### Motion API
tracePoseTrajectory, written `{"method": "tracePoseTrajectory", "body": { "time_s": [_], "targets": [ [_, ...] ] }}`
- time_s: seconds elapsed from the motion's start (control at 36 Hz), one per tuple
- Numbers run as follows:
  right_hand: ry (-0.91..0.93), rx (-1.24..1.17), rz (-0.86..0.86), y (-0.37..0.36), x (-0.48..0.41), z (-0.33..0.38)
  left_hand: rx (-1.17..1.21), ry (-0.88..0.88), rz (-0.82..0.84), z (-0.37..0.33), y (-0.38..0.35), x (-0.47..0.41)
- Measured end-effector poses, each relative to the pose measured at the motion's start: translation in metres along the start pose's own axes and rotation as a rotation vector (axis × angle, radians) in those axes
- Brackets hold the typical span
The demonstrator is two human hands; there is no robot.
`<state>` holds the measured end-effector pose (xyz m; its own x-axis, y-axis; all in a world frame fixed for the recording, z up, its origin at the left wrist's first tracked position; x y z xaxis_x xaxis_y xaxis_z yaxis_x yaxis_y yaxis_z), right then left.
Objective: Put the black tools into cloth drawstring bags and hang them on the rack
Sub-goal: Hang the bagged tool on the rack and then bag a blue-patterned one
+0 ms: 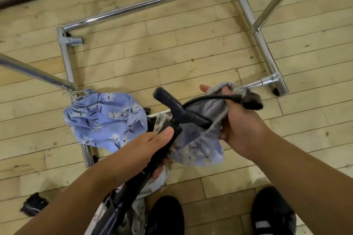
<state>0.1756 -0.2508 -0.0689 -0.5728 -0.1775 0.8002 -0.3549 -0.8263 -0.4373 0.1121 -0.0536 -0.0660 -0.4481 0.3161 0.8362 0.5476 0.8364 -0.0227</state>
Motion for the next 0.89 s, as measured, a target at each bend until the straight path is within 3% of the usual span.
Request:
{"method": "tracePoseTrajectory", "body": {
  "time_s": [0.11, 0.22, 0.31, 0.42, 0.5, 0.64, 0.78, 0.89],
  "targets": [
    [0.003, -0.015, -0.076, 0.013, -0.003, 0.002, -0.176, 0.013, 0.015, -0.003, 0.005, 0.014],
    [-0.039, -0.175, -0.112, 0.018, -0.011, -0.006, -0.350, 0.010, -0.093, -0.008, 0.013, 0.013],
    [0.045, -0.075, -0.187, 0.028, -0.017, 0.001, -0.557, -0.062, -0.188, -0.015, 0.018, 0.010],
    [-0.025, -0.065, -0.219, 0.032, -0.016, 0.003, -0.598, -0.077, -0.335, -0.021, 0.027, 0.009],
    [-0.043, -0.061, -0.247, 0.034, -0.014, 0.011, -0.772, -0.074, -0.322, -0.027, 0.025, 0.012],
    [0.143, 0.025, -0.280, 0.029, -0.019, 0.035, -1.024, 0.005, -0.286, -0.035, 0.019, 0.005],
    [0.563, 0.531, -0.301, -0.010, 0.011, 0.049, -1.122, 0.096, -0.276, -0.031, 0.005, -0.022],
    [0.744, 0.829, -0.010, -0.053, 0.037, 0.034, -1.135, 0.089, -0.179, -0.030, -0.011, -0.036]
  ]
}}
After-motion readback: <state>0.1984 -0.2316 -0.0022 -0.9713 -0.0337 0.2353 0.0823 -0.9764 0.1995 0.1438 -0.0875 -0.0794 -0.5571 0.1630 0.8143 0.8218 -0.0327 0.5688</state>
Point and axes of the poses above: each hand's wrist, its own x-axis away from the middle knuckle, its own y-axis out of the back of the hand, z = x × y, the point moved 6 cm from there along -x, towards the middle knuckle, and after that the axes turned 6 degrees about -x, right-handed, at the moved point
